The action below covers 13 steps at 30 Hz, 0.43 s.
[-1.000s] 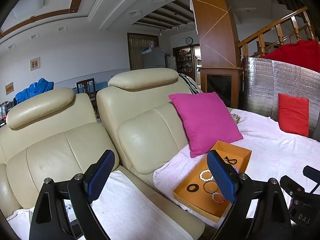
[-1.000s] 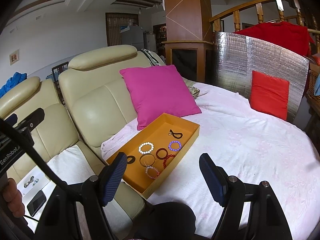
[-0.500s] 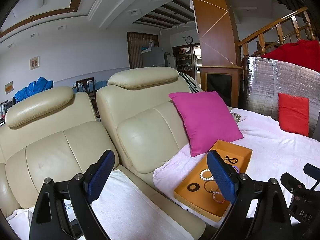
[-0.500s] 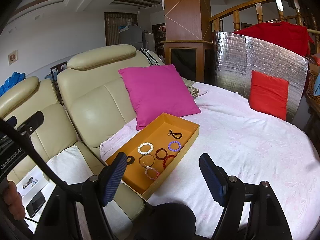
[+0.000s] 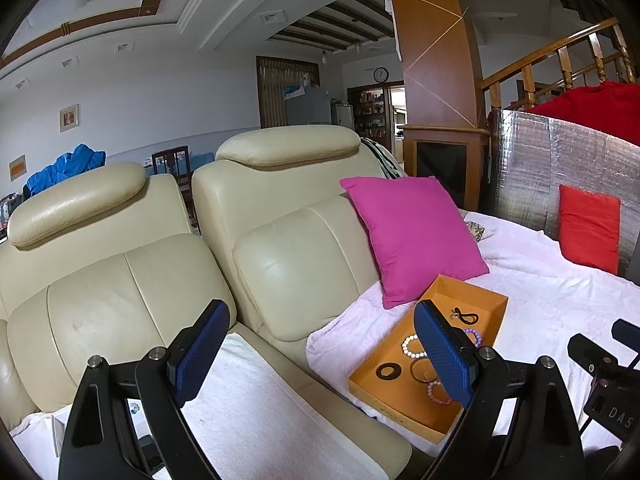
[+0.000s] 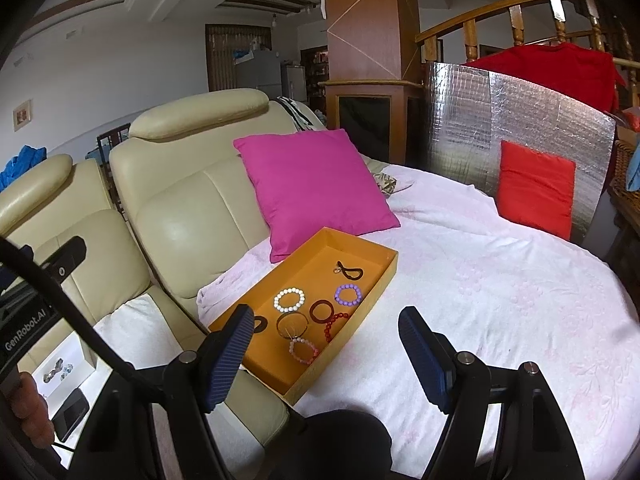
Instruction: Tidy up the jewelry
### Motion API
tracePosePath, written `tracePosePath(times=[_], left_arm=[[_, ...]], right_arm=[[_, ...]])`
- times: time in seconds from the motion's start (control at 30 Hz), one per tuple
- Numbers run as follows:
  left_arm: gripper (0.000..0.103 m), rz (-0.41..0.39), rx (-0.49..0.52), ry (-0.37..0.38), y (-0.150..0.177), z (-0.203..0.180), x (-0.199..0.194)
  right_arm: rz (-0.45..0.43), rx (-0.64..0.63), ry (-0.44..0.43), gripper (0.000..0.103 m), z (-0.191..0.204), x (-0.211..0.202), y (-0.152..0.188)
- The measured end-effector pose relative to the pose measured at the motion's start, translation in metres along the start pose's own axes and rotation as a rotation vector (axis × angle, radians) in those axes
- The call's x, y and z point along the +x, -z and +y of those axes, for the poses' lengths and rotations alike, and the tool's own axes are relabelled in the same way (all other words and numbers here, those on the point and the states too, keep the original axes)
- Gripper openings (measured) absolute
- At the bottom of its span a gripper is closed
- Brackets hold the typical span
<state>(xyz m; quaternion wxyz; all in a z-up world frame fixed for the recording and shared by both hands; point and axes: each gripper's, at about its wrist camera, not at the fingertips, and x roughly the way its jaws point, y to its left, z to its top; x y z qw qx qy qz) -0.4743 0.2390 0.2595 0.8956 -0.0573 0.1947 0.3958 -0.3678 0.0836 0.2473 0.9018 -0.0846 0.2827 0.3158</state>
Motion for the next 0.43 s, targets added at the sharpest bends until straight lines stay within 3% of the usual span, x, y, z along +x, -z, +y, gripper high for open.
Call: tracePosePath(times=[0.37, 0.43], left_arm=[[0.093, -0.041, 0.036, -0.015, 0.009, -0.011, 0.024], [0.093, 0.004, 0.068, 0.003, 0.012, -0.031, 0.039]], right_arm=[[0.011, -0.022, -0.012, 0.078, 0.006, 0.032, -0.01], [0.023, -0.031, -0.027, 0.078, 0.001, 0.049, -0.008]])
